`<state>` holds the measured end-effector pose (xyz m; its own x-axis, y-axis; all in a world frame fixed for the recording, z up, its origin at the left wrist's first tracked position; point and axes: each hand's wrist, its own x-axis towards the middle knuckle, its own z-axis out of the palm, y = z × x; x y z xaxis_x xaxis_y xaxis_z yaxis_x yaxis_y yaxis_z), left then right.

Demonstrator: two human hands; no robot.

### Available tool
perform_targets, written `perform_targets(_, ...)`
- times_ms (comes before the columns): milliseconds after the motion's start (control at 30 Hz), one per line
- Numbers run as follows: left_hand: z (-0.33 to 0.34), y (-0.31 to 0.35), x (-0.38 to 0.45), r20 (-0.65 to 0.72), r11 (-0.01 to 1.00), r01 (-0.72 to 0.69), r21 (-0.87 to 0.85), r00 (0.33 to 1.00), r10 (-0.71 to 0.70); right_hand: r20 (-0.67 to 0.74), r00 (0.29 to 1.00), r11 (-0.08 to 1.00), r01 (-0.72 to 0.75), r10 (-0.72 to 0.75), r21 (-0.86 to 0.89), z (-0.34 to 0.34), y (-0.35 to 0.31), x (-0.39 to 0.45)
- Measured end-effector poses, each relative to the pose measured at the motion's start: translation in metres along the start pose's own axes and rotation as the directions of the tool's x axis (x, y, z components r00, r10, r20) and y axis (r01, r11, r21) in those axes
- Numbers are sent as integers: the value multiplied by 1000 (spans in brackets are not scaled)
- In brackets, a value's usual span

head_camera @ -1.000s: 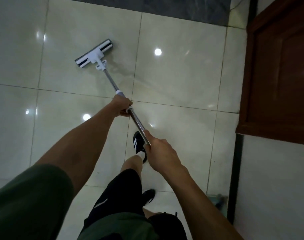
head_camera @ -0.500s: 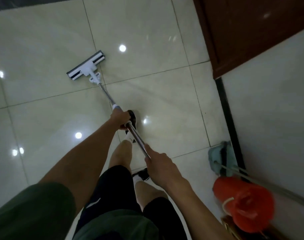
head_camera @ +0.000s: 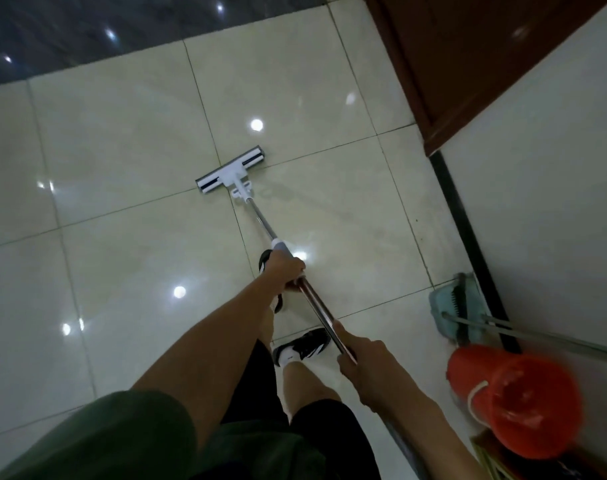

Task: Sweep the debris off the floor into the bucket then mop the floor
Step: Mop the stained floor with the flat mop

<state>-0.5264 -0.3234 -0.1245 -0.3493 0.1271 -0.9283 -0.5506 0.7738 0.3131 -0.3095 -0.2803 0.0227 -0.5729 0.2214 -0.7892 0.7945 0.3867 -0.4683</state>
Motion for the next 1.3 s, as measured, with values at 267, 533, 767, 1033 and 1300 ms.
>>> perform_targets(267, -82, 17, 13, -132, 993, -27, -116, 991, 12, 50, 995, 994, 92, -89, -63, -4, -64, 42)
perform_targets(533, -176, 47, 52, -183, 934, 14, -356, 979, -85, 125, 975, 919, 217, -185, -329, -48, -145, 125)
perform_targets(767, -229, 47, 68, -190, 849, 66, -524, 963, -192, 237, 945, 831, 315, -227, -459, -72, -201, 177)
perform_targets(1033, -218, 58, 90, -149, 779, 152, -608, 942, -300, 359, 905, 769, 395, -229, -503, -106, -202, 223)
perform_targets(1300, -109, 132, 109, -132, 792, 168, -587, 945, -298, 354, 922, 786, 335, -159, -520, -202, -122, 232)
